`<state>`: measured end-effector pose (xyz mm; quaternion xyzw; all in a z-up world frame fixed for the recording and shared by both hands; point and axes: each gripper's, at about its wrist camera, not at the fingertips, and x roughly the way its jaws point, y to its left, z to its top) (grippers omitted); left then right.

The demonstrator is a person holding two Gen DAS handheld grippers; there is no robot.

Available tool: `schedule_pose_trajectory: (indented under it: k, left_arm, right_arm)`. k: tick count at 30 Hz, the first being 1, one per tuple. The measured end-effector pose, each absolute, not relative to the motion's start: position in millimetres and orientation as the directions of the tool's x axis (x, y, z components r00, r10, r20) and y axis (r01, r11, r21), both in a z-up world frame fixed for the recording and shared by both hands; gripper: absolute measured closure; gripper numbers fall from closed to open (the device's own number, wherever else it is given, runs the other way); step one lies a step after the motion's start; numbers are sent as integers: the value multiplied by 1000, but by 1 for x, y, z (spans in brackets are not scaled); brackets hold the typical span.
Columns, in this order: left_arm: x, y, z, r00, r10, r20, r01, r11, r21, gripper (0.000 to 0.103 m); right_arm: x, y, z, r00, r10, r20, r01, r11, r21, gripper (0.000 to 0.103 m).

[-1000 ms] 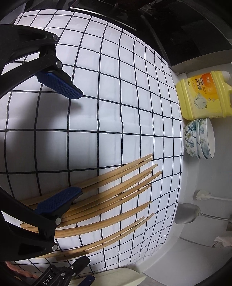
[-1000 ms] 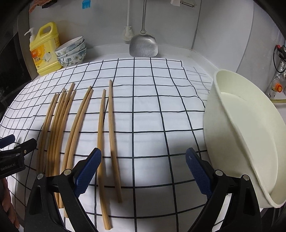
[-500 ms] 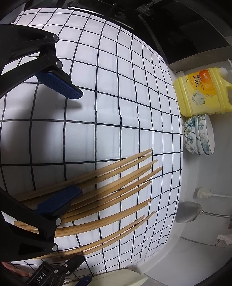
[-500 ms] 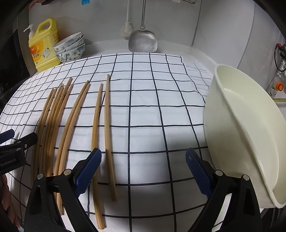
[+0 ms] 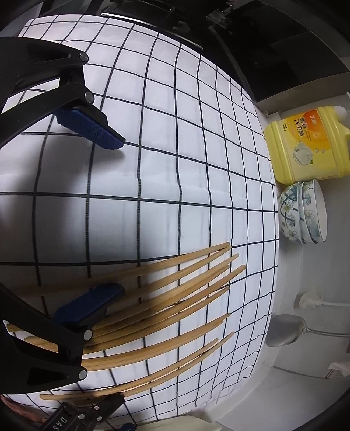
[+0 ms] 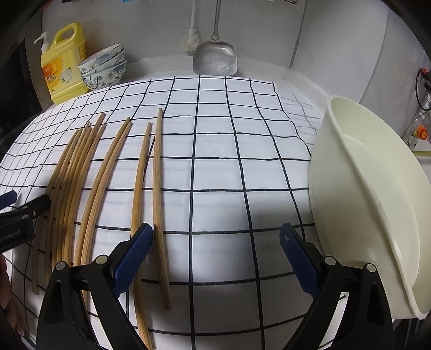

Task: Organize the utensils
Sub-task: 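Lower the left tool onto one wooden chopstick and close it while the right tool grasps another, then lift the held chopsticks with both tools and carry them over the cream basin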

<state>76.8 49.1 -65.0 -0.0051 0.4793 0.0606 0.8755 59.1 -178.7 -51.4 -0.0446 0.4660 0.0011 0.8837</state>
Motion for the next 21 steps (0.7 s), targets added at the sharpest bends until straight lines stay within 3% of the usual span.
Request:
schedule_pose_trajectory:
  k: [6,9,11,12,15,17,18,21]
  left_arm:
    - [84,51,-66,543,91,-835,-111,993,36,6]
    - [81,50,-65,563,55,-824,-92,996,4,18]
    - [77,46,-63,580,49,-813,-76,997,6,34]
    - [75,43,-62,585,52,-810,-73,997,12,38]
    - [72,39,-60,595,33,-803,-52,999,3,64]
    - [70,36,-59,599,29,-800,-41,999,5,89]
    - [70,35,-59,599,27,-800,-34,999,8,95]
    - [67,36,-59,605,13,-796,-30,1000,-7,96]
  right_arm:
    - [63,-168,-53,587,-65,-807,-87,986,-143,13]
    - [62,-165,-53,607,-68,-792,-105,981,-165,15]
    - [59,-159,-52,615,-49,-787,-137,976,-169,35]
    - [58,-157,-52,617,-38,-786,-152,974,-167,41]
    - [54,-145,-52,625,-26,-780,-201,960,-193,64]
    - [52,-139,-53,615,20,-789,-248,954,-170,89]
    - [50,-137,-54,614,25,-789,-257,952,-169,94]
    - [50,-135,-54,618,29,-785,-262,950,-171,97]
